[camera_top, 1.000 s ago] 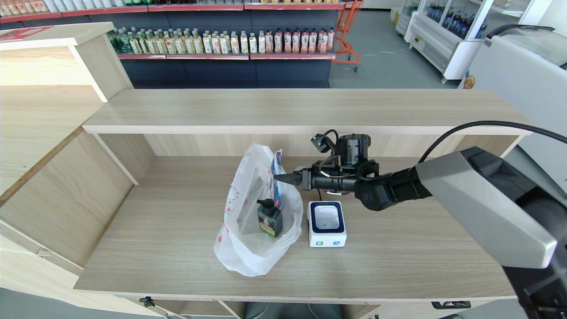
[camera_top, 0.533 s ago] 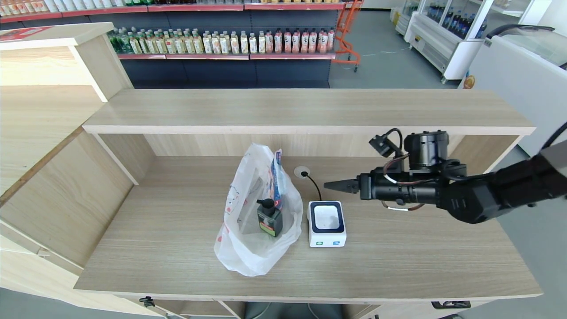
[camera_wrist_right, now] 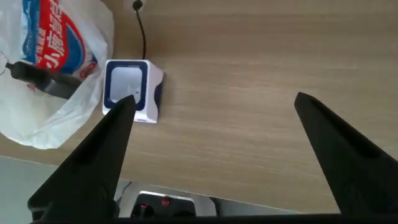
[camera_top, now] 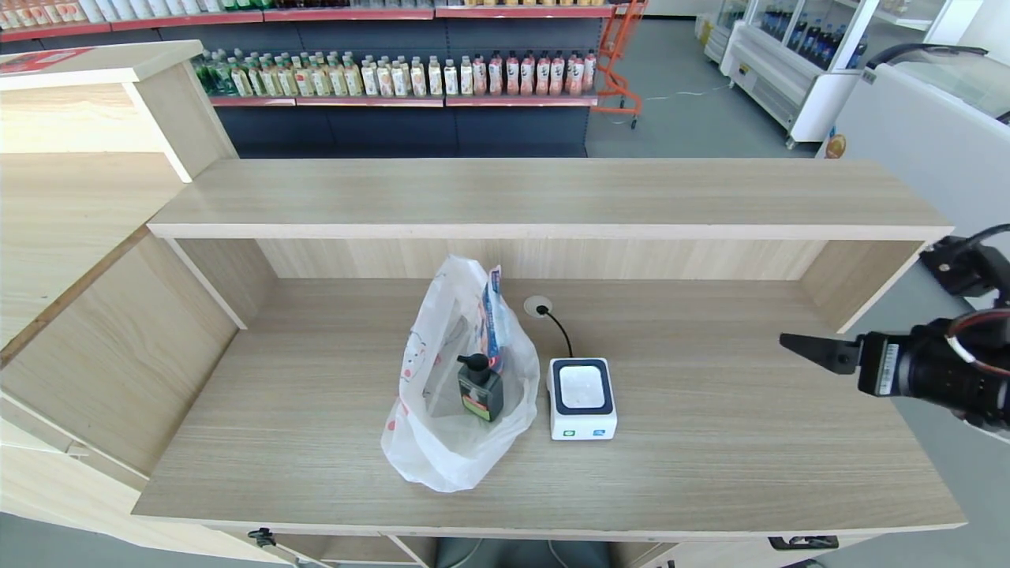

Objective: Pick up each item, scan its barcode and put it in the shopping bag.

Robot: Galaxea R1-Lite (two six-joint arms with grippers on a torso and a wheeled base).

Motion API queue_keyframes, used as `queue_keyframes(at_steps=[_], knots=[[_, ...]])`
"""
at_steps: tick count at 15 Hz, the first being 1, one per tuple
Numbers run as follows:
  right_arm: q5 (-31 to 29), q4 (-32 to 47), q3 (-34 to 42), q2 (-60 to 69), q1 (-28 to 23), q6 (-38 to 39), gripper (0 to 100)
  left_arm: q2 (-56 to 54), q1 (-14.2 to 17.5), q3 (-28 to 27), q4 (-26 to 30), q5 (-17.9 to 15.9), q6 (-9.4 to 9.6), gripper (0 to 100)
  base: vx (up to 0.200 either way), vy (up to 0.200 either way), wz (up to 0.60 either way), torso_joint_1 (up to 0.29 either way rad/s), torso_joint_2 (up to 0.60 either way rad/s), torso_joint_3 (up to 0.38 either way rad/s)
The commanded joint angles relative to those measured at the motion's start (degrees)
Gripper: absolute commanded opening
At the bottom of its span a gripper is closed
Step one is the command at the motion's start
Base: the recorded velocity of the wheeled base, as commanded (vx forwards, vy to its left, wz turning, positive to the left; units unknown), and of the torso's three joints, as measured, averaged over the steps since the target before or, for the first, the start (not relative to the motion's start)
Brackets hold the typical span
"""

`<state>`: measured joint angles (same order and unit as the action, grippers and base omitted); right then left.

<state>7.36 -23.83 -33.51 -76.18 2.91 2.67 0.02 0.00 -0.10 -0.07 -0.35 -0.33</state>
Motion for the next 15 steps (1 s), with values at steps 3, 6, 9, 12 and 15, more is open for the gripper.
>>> queue_keyframes(at_steps=[3, 6, 9, 12, 15], knots=[[-6.7, 7.8, 28.6, 46.1, -3.1, -0.4, 100, 0.0, 0.0, 0.0, 0.0, 0.0, -0.02, 100, 0.000, 0.000, 0.00, 0.000, 0.00, 0.000], [-8.2, 17.2, 33.5, 65.0, -3.7, -0.7, 100, 0.0, 0.0, 0.0, 0.0, 0.0, -0.02, 100, 0.000, 0.000, 0.00, 0.000, 0.00, 0.000], [-8.2, 24.2, 33.3, 76.1, -2.8, -1.0, 100, 0.0, 0.0, 0.0, 0.0, 0.0, -0.02, 100, 0.000, 0.000, 0.00, 0.000, 0.00, 0.000], [-8.2, 24.3, 33.3, 76.2, -2.8, -1.3, 100, 0.0, 0.0, 0.0, 0.0, 0.0, -0.02, 100, 0.000, 0.000, 0.00, 0.000, 0.00, 0.000], [-8.2, 24.3, 33.3, 76.2, -2.8, -1.0, 100, 0.0, 0.0, 0.0, 0.0, 0.0, -0.02, 100, 0.000, 0.000, 0.00, 0.000, 0.00, 0.000]])
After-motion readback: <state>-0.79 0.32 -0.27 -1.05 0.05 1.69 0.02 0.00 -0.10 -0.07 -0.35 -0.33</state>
